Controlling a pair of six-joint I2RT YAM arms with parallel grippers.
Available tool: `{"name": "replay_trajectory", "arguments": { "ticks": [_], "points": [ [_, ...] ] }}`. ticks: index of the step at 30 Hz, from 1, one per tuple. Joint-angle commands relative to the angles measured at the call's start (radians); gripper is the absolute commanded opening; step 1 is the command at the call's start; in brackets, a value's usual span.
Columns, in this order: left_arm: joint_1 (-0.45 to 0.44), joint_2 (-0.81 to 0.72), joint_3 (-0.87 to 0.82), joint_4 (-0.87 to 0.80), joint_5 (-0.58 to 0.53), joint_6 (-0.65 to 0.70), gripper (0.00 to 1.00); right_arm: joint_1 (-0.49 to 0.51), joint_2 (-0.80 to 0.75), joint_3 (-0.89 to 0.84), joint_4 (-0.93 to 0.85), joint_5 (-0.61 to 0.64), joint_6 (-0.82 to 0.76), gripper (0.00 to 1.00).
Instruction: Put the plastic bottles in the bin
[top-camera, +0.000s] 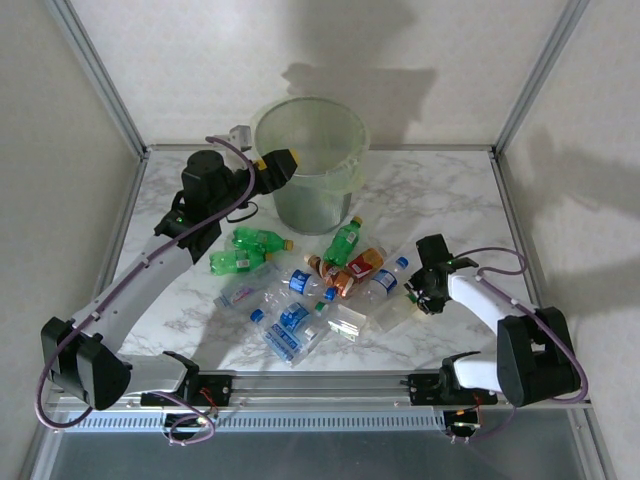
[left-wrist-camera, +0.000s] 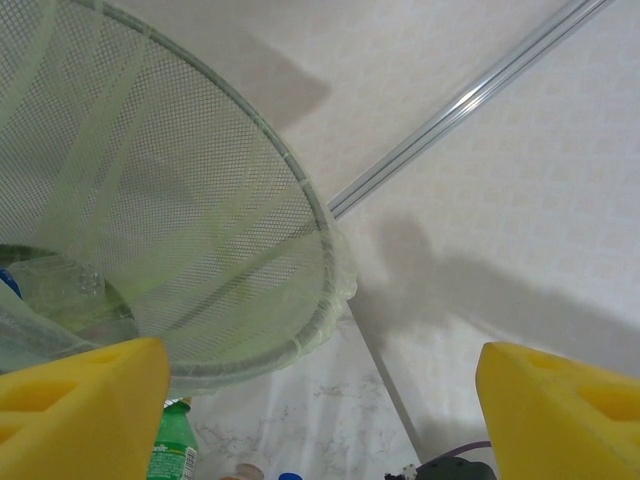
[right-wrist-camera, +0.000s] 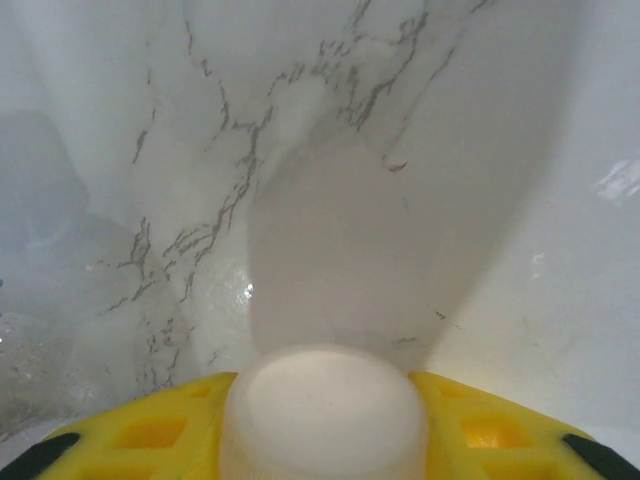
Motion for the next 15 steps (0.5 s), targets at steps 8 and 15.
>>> {"name": "replay_trajectory", "arguments": {
  "ticks": [8,15],
  "points": [
    [-0.006,0.005,0.035,0.042,0.066,-0.043,0.81,-0.009,-0.182,0.217,-0.134,0.135,-0.103,0.25],
    [0.002,-0.006,0.064,0.134,0.168,-0.139,0.85,-0.009,-0.348,0.345,0.153,0.024,-0.286,0.24]
  ]
}}
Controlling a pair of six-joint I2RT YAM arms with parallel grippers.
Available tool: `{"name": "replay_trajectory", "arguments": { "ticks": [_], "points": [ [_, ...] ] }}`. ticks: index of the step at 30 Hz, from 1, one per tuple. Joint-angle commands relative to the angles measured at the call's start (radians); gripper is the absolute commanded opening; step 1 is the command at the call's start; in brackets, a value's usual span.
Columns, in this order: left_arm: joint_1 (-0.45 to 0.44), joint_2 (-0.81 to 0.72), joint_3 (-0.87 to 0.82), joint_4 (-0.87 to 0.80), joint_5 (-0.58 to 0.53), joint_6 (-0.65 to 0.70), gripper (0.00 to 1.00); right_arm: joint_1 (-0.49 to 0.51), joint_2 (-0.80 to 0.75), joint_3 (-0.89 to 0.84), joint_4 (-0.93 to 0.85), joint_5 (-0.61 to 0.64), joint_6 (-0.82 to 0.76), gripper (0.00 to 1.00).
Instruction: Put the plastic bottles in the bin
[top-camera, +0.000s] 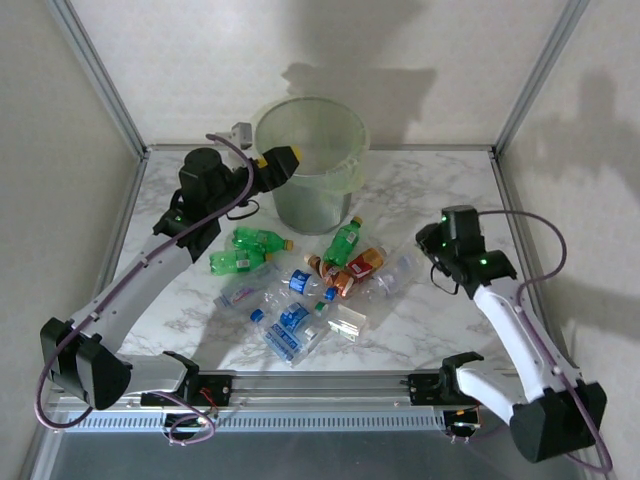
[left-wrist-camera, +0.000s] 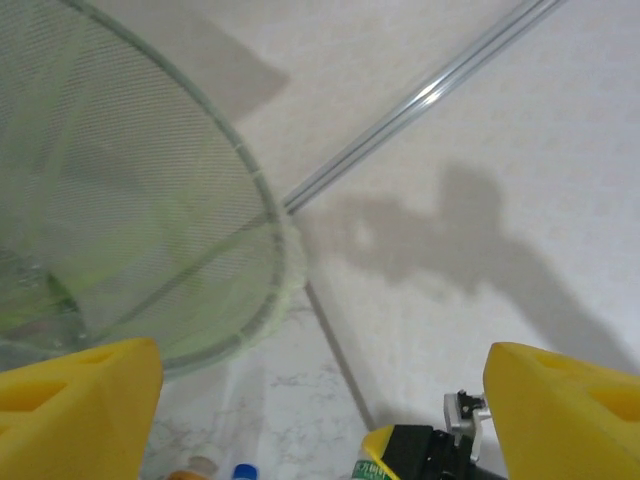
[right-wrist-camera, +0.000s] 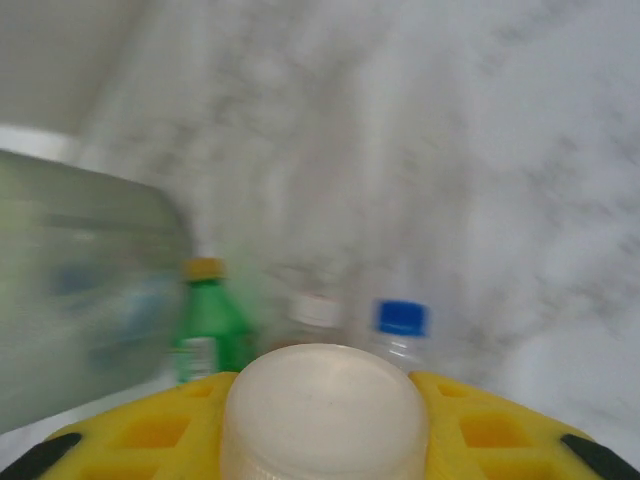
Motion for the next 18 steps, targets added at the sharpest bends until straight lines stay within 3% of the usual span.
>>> {"name": "replay_trajectory", "arguments": {
  "ticks": [1,5,10,18],
  "points": [
    [0.004,-0.007,0.039,0.123,0.096,-0.080,0.85,-0.005,-0.046,0.073,0.206,-0.080,-0.126,0.24],
    [0.008,0.004,0.018,0.281,0.189,-0.208,0.88,-0.005,-0.025,0.149,0.447,-0.263,-0.163,0.24],
    [-0.018,0.010,-0.047,0.554,0.272,-0.397,0.99,-0.005,0.058,0.252,0.713,-0.452,-0.095,0.23],
    [-0.136,0.047,-0.061,0.719,0.314,-0.460,1.00,-0.002,0.153,0.318,1.037,-0.587,0.088,0.23]
  ]
}}
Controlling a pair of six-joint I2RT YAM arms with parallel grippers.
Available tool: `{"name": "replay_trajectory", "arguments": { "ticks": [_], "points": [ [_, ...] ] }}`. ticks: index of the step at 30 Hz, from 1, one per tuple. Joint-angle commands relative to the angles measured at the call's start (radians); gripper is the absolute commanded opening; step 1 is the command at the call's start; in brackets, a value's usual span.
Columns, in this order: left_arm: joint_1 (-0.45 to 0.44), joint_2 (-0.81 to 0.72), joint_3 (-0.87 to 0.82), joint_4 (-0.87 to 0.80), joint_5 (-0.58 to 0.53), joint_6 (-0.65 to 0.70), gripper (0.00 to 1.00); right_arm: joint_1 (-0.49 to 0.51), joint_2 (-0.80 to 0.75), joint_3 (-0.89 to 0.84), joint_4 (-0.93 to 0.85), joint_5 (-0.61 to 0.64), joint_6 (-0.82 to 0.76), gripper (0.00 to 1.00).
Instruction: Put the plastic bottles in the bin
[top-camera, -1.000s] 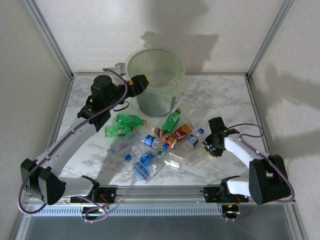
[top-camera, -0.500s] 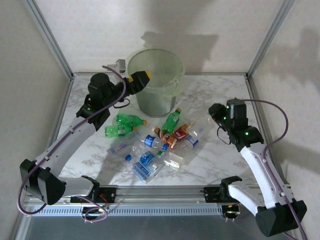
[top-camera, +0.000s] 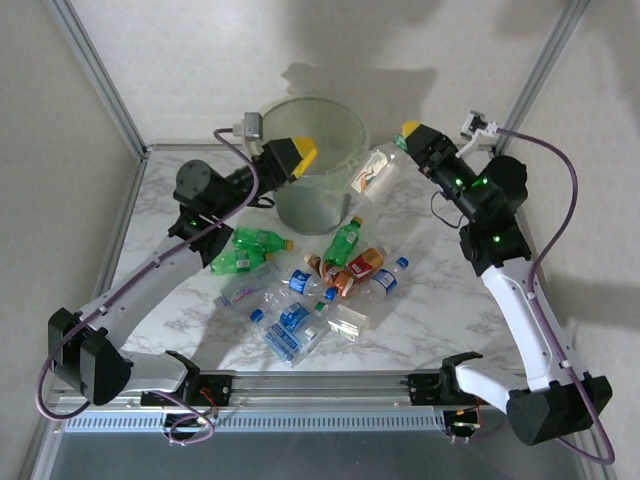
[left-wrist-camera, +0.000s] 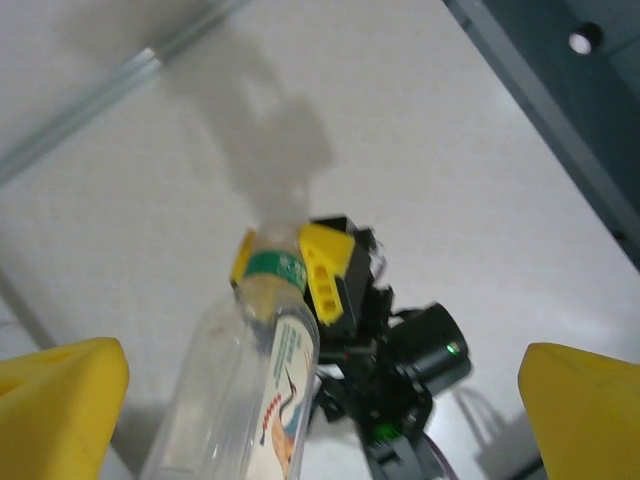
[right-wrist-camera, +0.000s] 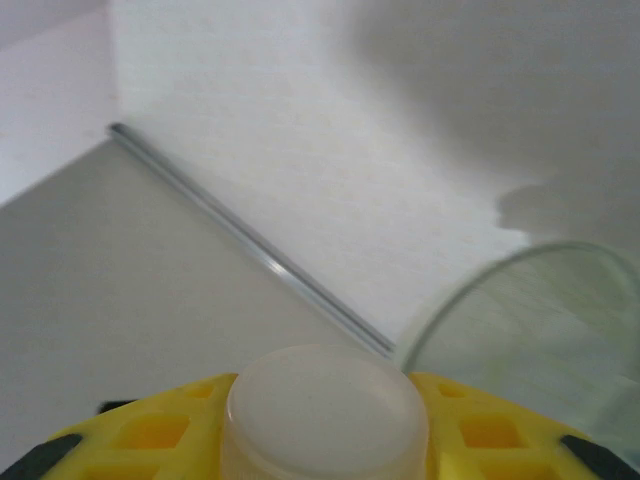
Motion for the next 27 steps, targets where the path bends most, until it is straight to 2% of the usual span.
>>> {"name": "replay_trajectory", "arguments": {
  "ticks": [1,7,17,24,27],
  "points": [
    [-0.049,0.024,-0.010,0.155,0.051,-0.053,1.00,-0.002,0.028,0.034,0.240,-0.105,0.115,0.23],
    [-0.086,0.068,-0.006,0.166,0.053,-0.053,1.00,0.014,0.061,0.014,0.404,-0.159,0.227,0.23],
    [-0.123,0.114,0.011,0.243,0.108,-0.088,0.99,0.087,0.113,0.031,0.438,-0.163,0.215,0.23],
    [-0.129,0.120,0.004,0.291,0.136,-0.112,0.87,0.106,0.144,0.043,0.442,-0.167,0.212,0.23],
    [-0.129,0.124,0.005,0.293,0.138,-0.110,0.78,0.111,0.148,0.041,0.438,-0.170,0.210,0.23]
  ]
}}
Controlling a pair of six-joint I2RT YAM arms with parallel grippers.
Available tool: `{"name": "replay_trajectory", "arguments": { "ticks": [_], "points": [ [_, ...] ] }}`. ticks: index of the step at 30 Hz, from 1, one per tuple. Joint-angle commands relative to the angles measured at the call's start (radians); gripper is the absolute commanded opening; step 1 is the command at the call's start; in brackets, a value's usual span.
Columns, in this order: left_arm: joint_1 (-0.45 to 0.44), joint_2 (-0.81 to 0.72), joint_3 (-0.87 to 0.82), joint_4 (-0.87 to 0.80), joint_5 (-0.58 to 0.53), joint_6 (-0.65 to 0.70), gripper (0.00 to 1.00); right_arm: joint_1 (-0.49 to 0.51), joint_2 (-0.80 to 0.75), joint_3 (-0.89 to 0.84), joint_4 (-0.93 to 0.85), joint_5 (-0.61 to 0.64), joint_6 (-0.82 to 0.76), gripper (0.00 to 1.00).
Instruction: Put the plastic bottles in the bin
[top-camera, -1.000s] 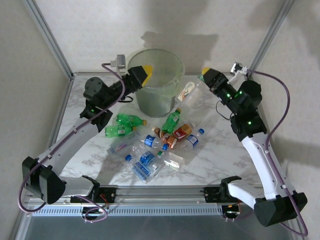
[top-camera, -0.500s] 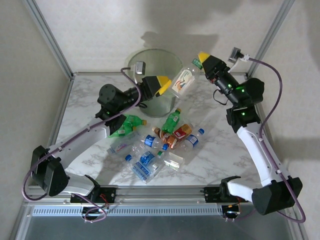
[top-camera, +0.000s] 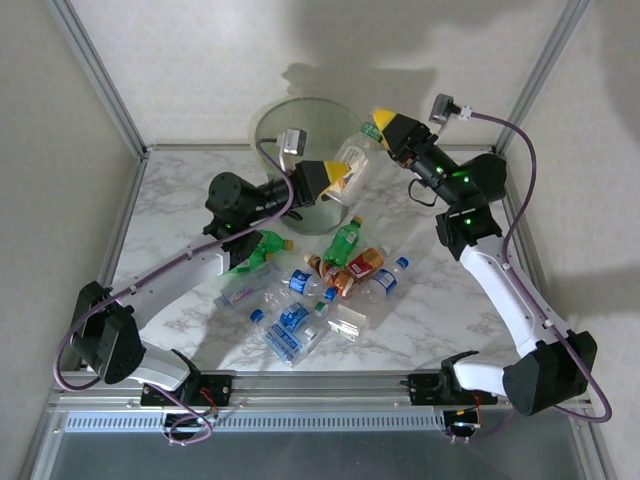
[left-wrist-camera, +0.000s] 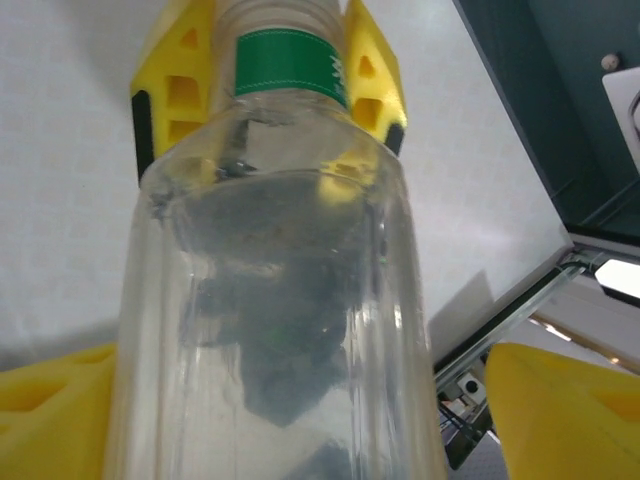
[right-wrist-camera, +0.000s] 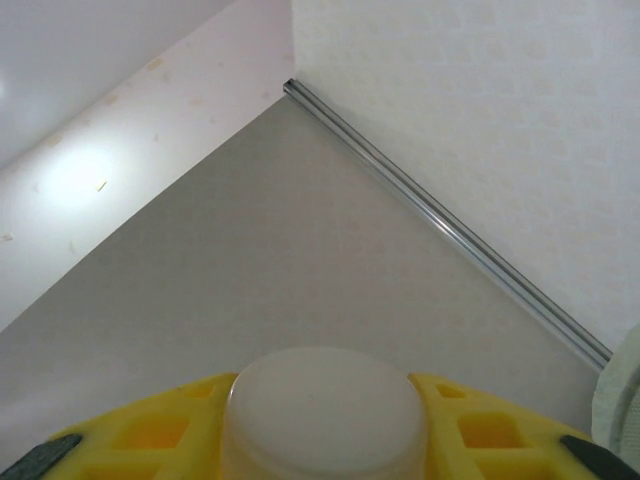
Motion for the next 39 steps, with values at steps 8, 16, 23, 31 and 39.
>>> {"name": "replay_trajectory", "arguments": {
  "ticks": [8,16,23,31,39],
  "points": [
    [-0.004,0.011,0.019,0.058,0.036,0.024,0.60,0.014,-0.008,0.019,0.008,-0.007,-0.018,0.23],
    [0.026,-0.027,0.088,-0.261,0.042,0.261,0.56,0.008,-0.003,0.116,-0.284,0.029,-0.131,0.66],
    [0.035,-0.055,0.320,-1.064,-0.214,0.896,0.57,-0.041,0.076,0.422,-0.893,0.080,-0.390,0.93],
    [0.003,-0.087,0.369,-1.199,-0.407,1.111,0.56,-0.037,0.165,0.581,-1.132,0.105,-0.442,0.90],
    [-0.059,-0.117,0.377,-1.222,-0.505,1.215,0.55,0.007,0.233,0.642,-1.199,0.092,-0.440,0.87]
  ]
}}
